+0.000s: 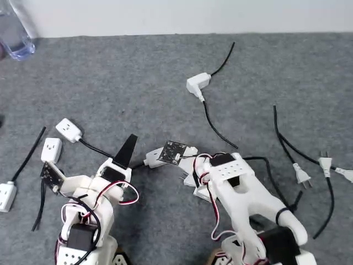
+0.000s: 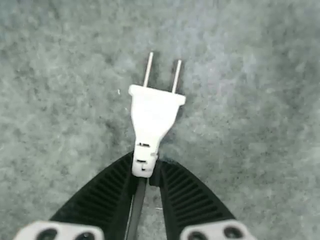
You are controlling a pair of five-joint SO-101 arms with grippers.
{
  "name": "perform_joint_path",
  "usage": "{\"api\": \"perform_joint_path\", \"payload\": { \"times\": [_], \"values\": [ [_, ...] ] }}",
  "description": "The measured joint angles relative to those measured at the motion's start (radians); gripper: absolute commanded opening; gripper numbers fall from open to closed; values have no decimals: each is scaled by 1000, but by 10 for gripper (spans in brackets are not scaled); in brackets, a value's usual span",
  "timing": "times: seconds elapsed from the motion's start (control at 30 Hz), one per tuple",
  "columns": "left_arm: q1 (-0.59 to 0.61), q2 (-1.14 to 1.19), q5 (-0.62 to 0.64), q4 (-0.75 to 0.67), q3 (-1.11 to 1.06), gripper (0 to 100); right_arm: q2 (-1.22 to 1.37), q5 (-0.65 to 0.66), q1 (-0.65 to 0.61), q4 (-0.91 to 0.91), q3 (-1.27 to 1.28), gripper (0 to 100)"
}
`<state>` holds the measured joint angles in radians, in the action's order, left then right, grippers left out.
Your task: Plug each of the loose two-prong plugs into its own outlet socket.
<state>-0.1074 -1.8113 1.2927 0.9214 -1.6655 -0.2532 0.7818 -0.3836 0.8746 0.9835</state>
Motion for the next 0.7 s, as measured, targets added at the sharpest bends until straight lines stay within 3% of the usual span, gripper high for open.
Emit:
{"api": "perform_joint_path", "payload": {
  "times": [0.2, 0.47, 0.7],
  "values": [
    [-9, 0, 0, 0, 0, 307, 0, -34, 0, -2, 0, 20],
    [-9, 0, 0, 0, 0, 307, -8, -44, -12, 44, -2, 284],
    [-9, 0, 0, 0, 0, 307, 6, 23, -68, 193, -60, 289]
  ]
}}
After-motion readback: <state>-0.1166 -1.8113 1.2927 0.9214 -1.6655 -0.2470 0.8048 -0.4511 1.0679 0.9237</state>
